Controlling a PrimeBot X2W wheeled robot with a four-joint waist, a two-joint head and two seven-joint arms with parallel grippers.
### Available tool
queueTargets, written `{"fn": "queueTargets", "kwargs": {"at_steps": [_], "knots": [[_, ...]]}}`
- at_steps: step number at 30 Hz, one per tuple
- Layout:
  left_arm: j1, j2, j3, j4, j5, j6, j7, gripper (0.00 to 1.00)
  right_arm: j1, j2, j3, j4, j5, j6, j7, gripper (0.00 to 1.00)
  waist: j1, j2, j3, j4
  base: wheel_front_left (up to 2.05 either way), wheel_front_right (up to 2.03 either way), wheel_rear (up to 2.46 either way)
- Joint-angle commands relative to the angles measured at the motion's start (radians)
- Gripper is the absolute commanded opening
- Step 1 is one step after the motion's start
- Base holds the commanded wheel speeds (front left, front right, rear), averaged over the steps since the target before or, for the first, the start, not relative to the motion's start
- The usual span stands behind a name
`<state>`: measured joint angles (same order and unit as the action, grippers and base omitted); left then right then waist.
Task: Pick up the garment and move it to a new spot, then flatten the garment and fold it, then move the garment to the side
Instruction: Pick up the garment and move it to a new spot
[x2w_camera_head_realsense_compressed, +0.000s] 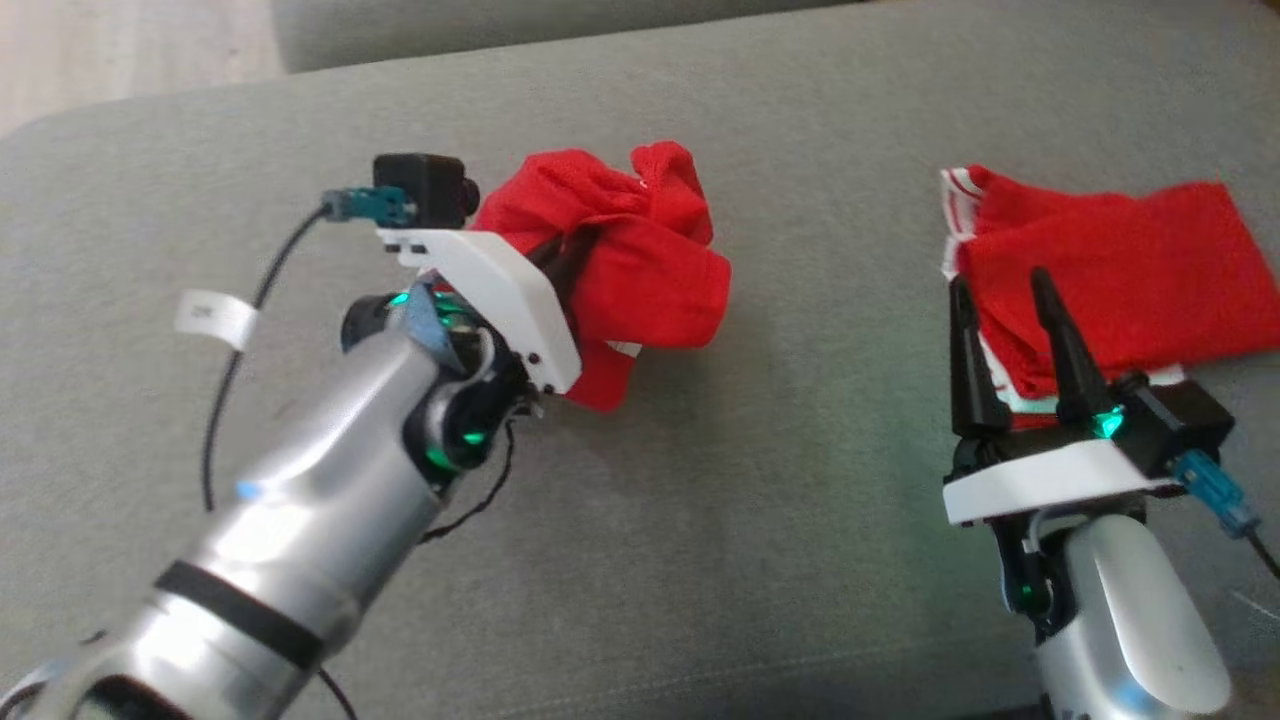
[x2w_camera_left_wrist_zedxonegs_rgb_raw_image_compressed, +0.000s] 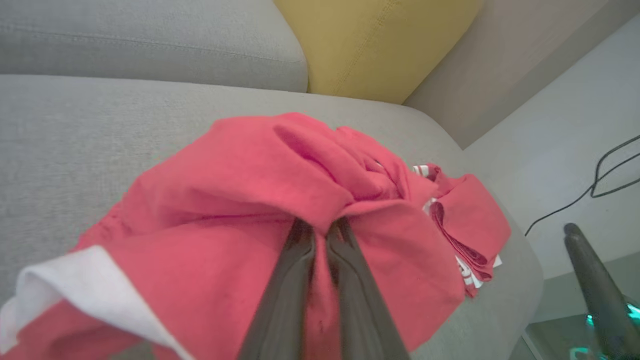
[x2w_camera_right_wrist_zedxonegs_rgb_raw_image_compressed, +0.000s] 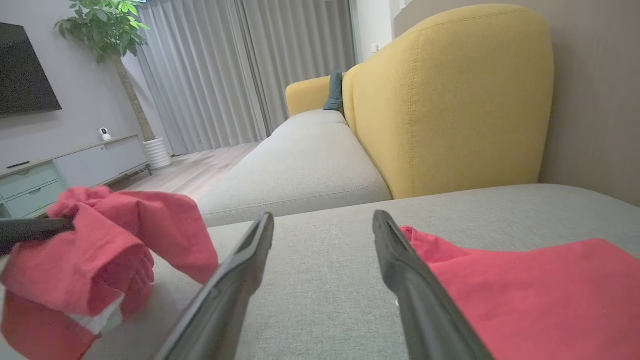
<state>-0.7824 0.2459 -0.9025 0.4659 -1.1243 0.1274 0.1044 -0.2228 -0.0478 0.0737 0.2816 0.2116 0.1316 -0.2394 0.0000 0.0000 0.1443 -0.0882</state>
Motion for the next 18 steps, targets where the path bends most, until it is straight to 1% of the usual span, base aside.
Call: {"fn": "queueTargets", "kwargs": {"at_steps": [1,2,3,4,5,6,8,9,11,14,18], "knots": [[-0.058,-0.003,0.029,0.010,0.017,0.011,-0.027,0.00,-0.045,-0.002,0.031,-0.026,0.008,-0.001,-0.012,1.00,0.0000,0.0000,0.029,-0.046,0.00,0.00,0.00],[-0.062,-0.020,0.024,0.036,0.024,0.017,-0.037,0.00,-0.047,-0.002,0.035,-0.025,0.010,-0.001,-0.013,1.00,0.0000,0.0000,0.034,-0.058,0.00,0.00,0.00],[-0.067,-0.038,0.020,0.063,0.029,0.022,-0.045,0.35,-0.049,-0.002,0.040,-0.023,0.013,-0.001,-0.014,1.00,0.0000,0.0000,0.040,-0.069,0.00,0.00,0.00],[-0.071,-0.054,0.016,0.089,0.034,0.024,-0.056,1.00,-0.052,-0.002,0.046,-0.021,0.016,-0.001,-0.015,1.00,0.0000,0.0000,0.045,-0.080,0.00,0.00,0.00],[-0.083,-0.077,0.011,0.142,0.052,0.027,-0.087,1.00,-0.057,-0.002,0.055,-0.019,0.023,-0.001,-0.017,1.00,0.0000,0.0000,0.054,-0.096,0.00,0.00,0.00],[-0.090,-0.084,0.008,0.167,0.063,0.026,-0.107,1.00,-0.058,-0.002,0.058,-0.018,0.025,-0.001,-0.018,1.00,0.0000,0.0000,0.058,-0.101,0.00,0.00,0.00],[-0.101,-0.091,0.007,0.210,0.083,0.020,-0.153,1.00,-0.060,-0.002,0.059,-0.016,0.027,-0.001,-0.019,1.00,0.0000,0.0000,0.061,-0.104,0.00,0.00,0.00],[-0.101,-0.091,0.007,0.210,0.083,0.020,-0.153,1.00,-0.060,-0.002,0.059,-0.016,0.027,-0.001,-0.019,1.00,0.0000,0.0000,0.061,-0.104,0.00,0.00,0.00],[-0.110,-0.091,0.012,0.242,0.095,0.004,-0.198,1.00,-0.057,-0.002,0.052,-0.014,0.027,-0.001,-0.020,1.00,0.0000,0.0000,0.059,-0.096,0.00,0.00,0.00],[-0.120,-0.080,0.029,0.274,0.103,-0.021,-0.267,1.00,-0.045,-0.002,0.040,-0.006,0.020,-0.001,-0.021,1.00,0.0000,0.0000,0.043,-0.068,0.00,0.00,0.00],[-0.120,-0.037,0.062,0.285,0.115,-0.045,-0.333,1.00,-0.029,-0.002,0.031,-0.002,0.010,-0.001,-0.022,1.00,0.0000,0.0000,0.014,-0.012,0.00,0.00,0.00]]}}
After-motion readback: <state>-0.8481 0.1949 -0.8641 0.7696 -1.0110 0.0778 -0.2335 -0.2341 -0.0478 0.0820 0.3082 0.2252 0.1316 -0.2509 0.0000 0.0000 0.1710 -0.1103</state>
